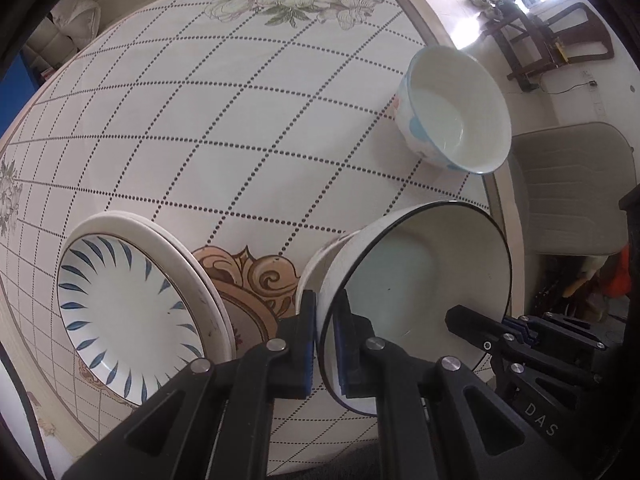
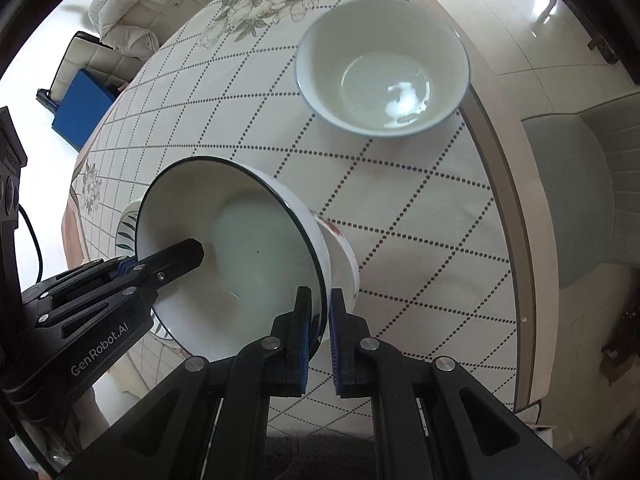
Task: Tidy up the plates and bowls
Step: 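Carry the black-rim bowl and lower it into the pink-flower bowl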
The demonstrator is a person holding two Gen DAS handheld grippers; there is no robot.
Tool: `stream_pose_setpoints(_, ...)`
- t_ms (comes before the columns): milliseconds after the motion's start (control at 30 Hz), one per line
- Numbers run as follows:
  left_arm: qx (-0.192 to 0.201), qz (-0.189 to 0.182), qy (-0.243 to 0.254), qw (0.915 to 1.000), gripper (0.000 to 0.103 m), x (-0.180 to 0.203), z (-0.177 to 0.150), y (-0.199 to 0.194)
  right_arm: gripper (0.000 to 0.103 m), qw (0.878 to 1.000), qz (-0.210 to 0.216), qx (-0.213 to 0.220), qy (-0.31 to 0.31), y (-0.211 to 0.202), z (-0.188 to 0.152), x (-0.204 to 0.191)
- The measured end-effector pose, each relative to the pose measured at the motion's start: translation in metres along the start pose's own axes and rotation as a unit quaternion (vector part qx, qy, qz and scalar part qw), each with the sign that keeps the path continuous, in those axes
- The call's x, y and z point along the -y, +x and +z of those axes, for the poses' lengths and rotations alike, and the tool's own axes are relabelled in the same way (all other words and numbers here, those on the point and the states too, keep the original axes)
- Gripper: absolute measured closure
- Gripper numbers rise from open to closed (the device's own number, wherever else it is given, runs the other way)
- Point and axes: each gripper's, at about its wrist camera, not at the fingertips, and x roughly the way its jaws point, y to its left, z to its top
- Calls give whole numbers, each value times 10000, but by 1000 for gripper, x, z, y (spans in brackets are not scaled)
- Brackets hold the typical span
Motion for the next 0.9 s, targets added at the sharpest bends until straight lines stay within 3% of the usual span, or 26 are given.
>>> stream_pose_setpoints(267, -106, 268, 85, 9995, 96, 3, -7, 21, 94, 9997, -6, -206, 106, 34, -11, 13)
stream_pose_setpoints(700, -472, 578, 195, 9970, 96, 8, -5, 31, 94, 9990, -322, -243, -205, 34, -9, 3)
stream_pose_setpoints(900, -590, 534, 126, 9967, 95, 19, -6, 46, 94, 9979, -467, -346, -287, 36, -9, -2)
